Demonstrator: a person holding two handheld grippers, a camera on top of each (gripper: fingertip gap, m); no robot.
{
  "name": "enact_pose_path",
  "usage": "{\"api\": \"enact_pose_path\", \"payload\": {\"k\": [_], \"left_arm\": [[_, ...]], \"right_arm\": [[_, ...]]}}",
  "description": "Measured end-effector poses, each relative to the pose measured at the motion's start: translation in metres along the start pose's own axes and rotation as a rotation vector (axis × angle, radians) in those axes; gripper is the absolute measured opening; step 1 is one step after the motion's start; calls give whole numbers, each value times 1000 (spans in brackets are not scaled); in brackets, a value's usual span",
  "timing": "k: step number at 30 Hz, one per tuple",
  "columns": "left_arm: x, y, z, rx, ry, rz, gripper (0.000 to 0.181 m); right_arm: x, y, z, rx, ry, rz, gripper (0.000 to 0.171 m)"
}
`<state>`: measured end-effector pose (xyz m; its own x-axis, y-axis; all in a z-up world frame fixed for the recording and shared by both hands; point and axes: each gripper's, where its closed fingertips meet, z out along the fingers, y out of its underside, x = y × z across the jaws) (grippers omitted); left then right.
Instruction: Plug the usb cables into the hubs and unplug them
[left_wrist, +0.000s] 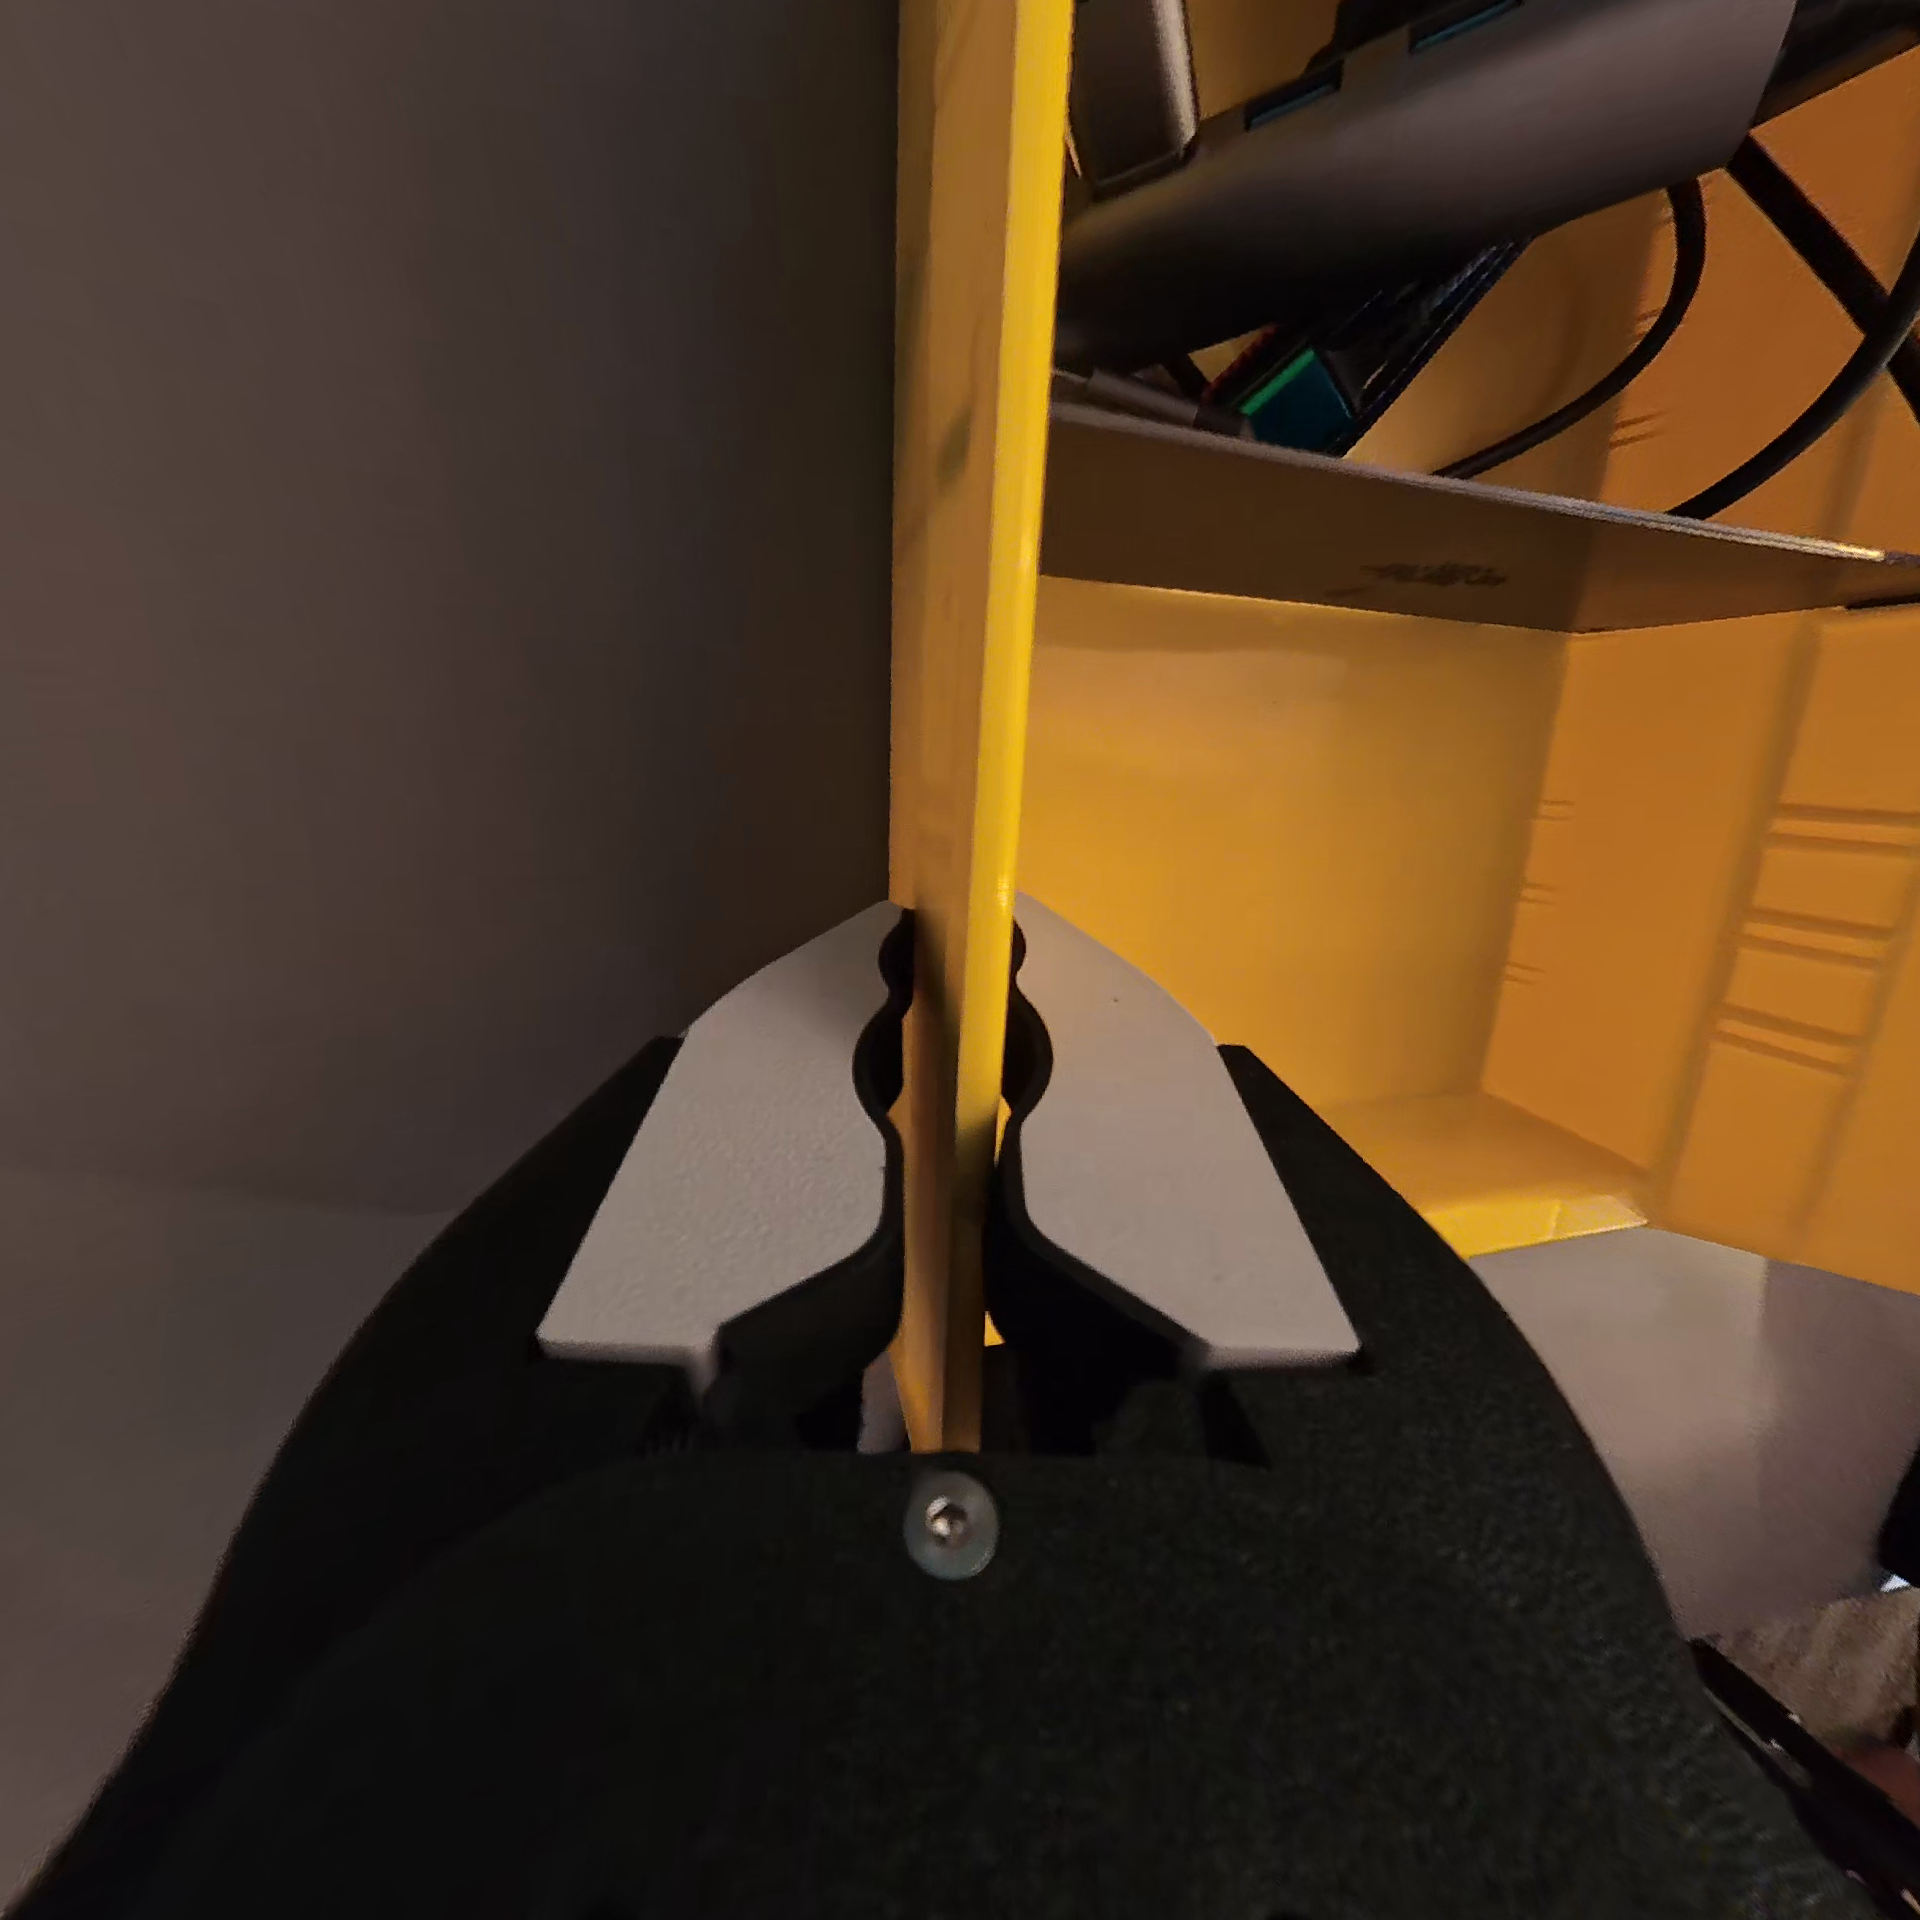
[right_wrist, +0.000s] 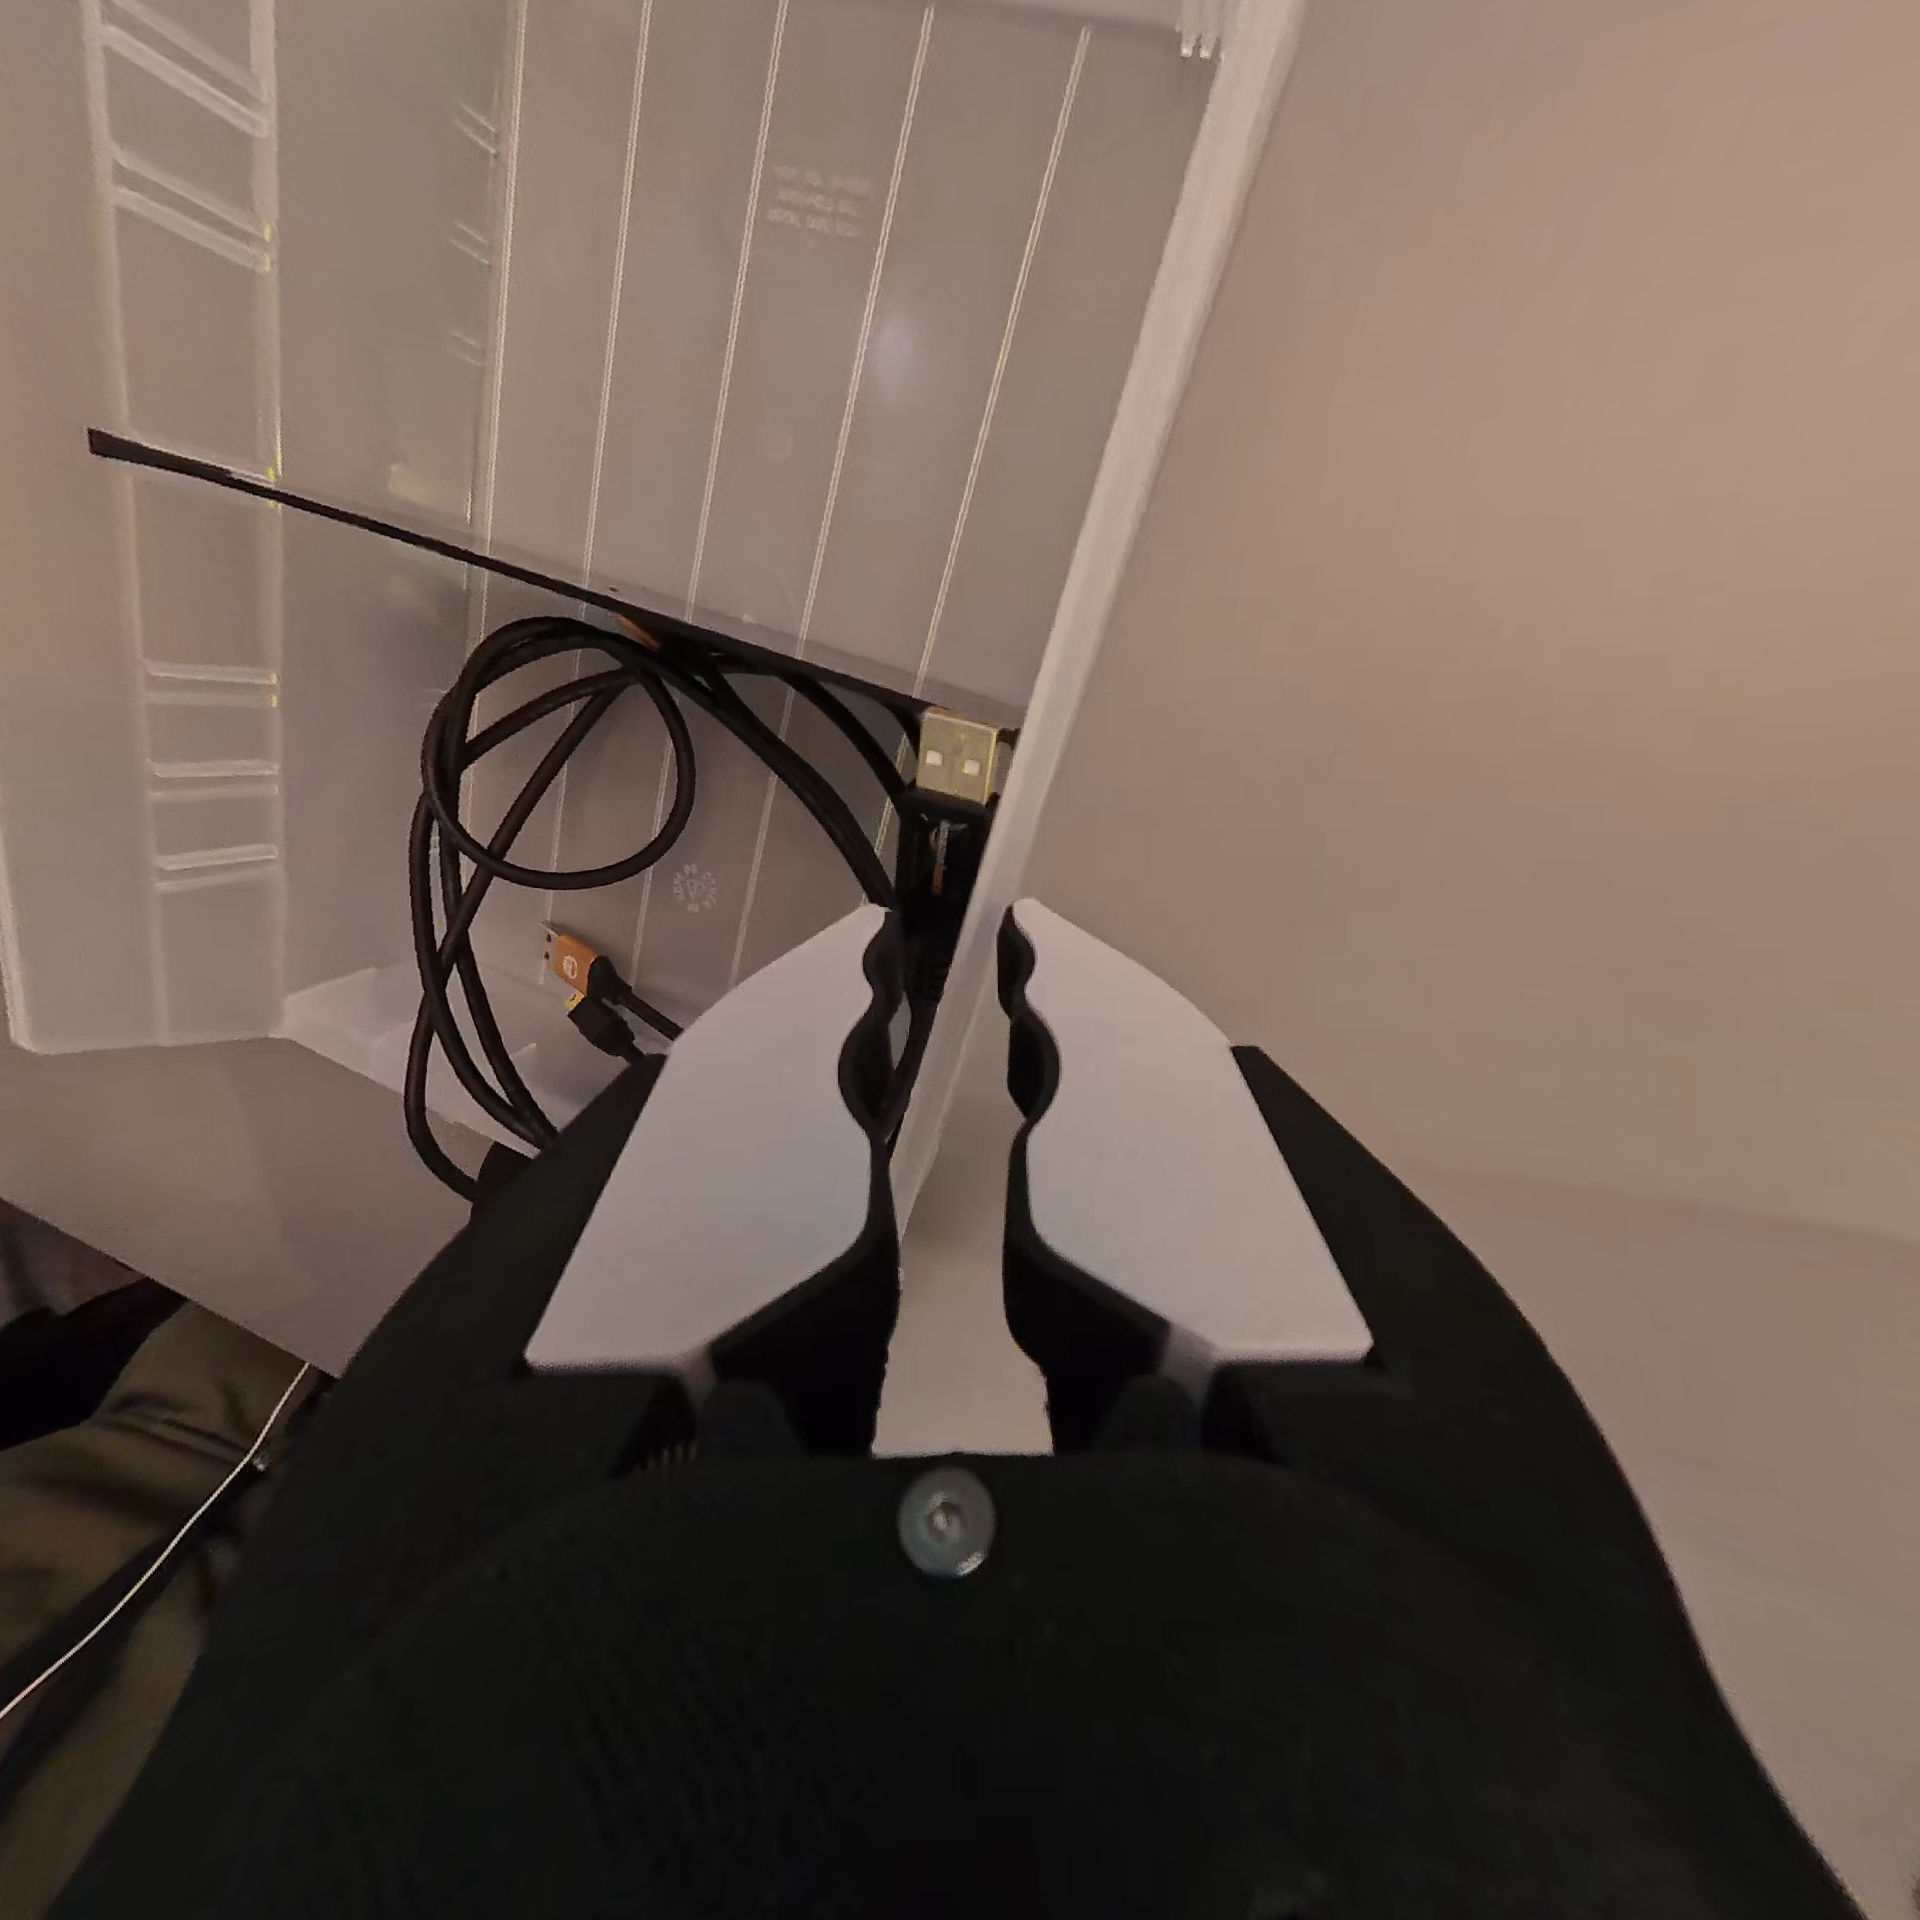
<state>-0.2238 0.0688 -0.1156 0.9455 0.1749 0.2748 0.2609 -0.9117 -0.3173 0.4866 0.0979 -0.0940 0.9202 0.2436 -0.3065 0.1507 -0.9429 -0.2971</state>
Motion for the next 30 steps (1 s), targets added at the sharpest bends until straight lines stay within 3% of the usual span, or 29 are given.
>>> {"api": "enact_pose_path", "payload": {"k": [12,15,22,27,30], "left_arm": [[-27,-16,-4,65,-21,4,6],[-28,-17,-4,73,-7,-9,7],[-24,-14,-5,90,30,6,14],[-20,-8,-10,69,94,26,12],[-16,-12,-29,157,183,10,16]], "right_arm": [[6,-7,-1,33,24,14,18],[5,-17,-14,115,15,43,19],[-8,-51,-88,475,98,-20,24],[-62,-86,-167,929,46,-230,26],[-101,-92,-198,1143,-32,-371,36]]}}
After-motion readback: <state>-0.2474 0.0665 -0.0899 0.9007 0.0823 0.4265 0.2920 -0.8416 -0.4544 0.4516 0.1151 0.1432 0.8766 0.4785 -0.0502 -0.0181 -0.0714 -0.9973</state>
